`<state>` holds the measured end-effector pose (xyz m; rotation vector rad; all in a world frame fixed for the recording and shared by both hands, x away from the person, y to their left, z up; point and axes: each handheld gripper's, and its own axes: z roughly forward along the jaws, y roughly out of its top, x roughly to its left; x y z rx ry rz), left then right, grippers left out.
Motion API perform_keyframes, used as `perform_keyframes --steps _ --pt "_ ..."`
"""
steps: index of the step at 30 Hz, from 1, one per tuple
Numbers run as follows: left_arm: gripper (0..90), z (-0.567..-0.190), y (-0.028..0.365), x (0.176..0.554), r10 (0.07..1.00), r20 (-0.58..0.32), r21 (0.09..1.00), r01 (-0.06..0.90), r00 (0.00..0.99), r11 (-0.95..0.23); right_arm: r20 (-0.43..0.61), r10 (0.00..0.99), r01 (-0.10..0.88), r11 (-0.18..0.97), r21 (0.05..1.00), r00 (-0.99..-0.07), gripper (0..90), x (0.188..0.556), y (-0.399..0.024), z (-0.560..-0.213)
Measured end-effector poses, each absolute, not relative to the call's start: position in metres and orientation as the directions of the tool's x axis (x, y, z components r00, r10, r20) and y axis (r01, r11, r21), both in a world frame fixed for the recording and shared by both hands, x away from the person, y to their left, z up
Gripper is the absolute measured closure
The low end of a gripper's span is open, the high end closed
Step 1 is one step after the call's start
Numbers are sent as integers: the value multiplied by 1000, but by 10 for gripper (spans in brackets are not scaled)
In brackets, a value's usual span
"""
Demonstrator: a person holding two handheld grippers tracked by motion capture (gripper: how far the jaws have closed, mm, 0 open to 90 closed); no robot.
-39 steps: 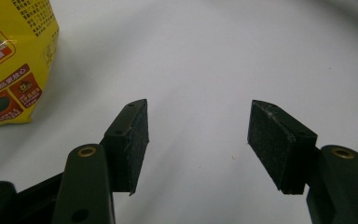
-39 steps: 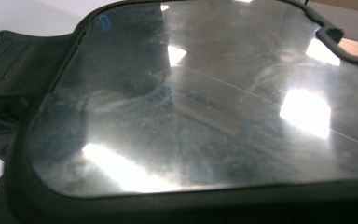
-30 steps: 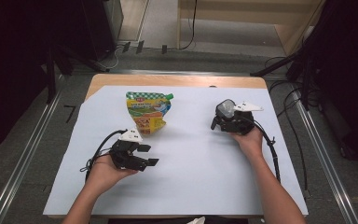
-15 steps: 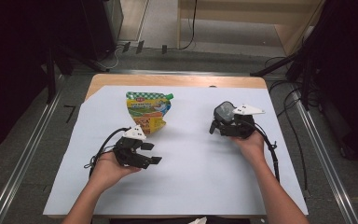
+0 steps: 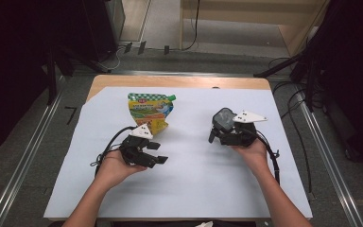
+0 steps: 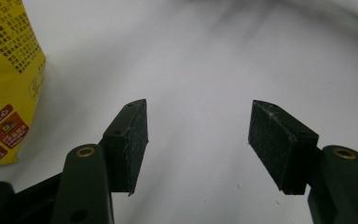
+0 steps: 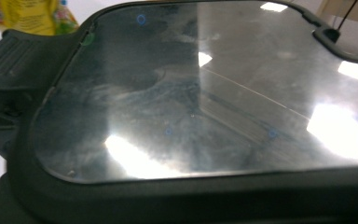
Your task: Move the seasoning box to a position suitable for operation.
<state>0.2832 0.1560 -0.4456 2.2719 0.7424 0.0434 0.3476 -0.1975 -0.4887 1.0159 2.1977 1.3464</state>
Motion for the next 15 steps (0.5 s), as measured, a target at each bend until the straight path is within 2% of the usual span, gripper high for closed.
perform_keyframes --steps 15 --pt "388 -446 157 286 528 -193 665 506 827 -549 61 666 373 338 864 -743 155 328 -160 -495"
